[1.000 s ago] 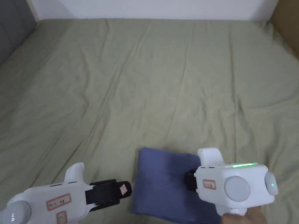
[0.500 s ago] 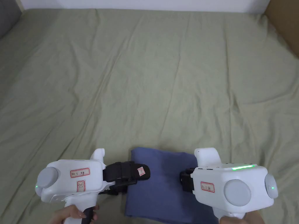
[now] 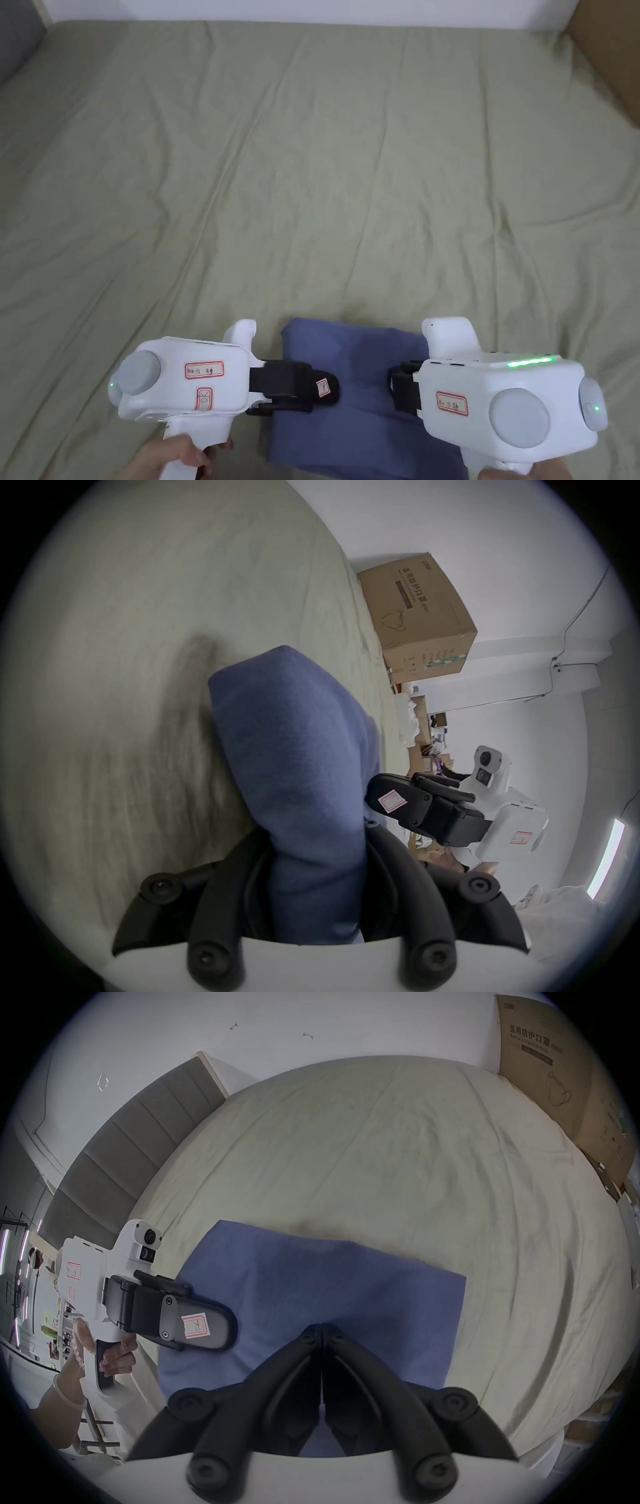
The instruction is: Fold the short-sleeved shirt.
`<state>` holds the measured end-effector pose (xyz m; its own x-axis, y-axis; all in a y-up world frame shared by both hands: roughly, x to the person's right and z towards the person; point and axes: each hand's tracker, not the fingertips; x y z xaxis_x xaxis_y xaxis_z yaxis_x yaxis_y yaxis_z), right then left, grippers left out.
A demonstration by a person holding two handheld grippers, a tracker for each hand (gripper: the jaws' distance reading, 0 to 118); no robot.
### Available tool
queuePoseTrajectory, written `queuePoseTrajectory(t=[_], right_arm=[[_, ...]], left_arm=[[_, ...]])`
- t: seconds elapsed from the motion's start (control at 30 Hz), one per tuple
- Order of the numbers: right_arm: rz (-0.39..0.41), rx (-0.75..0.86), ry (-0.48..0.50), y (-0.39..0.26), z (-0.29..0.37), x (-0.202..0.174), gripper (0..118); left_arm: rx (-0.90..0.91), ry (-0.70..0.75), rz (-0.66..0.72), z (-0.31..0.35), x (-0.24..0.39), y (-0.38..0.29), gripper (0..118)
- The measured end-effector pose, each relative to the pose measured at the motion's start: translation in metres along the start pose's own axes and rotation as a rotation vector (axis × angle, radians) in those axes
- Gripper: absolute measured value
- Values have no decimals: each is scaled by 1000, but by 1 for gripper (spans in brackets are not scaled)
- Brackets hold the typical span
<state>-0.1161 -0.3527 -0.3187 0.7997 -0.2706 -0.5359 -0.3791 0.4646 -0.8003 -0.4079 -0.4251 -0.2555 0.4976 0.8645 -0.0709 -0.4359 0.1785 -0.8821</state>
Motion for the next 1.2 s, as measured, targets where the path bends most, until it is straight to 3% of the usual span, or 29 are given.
queuePoseTrajectory(t=[0.1,0.33,0.63,0.83,0.9,0.93,0.97,1.03,1.07,1.13,1.2], right_arm=[[-19,39,39,4,12,-2,0],[-123,114,148,15,31,1,0],[-89,95,92,16,26,-1,0],[-98,79,74,16,20,-1,0],[-101,73,73,18,17,0,0],[-100,73,71,18,16,0,0],[-95,69,69,19,15,0,0],[-90,67,57,19,15,-1,0],[-92,70,62,19,16,-1,0],[-92,65,74,19,16,0,0],[-82,66,62,18,15,0,0]], left_arm=[[40,-16,-13,23,3,2,28],[143,207,-45,145,-26,25,28],[128,742,-84,292,-64,71,27],[88,1179,-73,344,-80,84,27],[60,1249,-76,352,-90,85,28],[43,1272,-76,354,-98,87,30],[55,1275,-61,356,-100,86,43],[97,1300,-14,358,-105,84,80],[113,1342,-13,362,-106,84,91],[133,1319,-15,369,-103,81,101],[175,1283,3,375,-95,79,100]])
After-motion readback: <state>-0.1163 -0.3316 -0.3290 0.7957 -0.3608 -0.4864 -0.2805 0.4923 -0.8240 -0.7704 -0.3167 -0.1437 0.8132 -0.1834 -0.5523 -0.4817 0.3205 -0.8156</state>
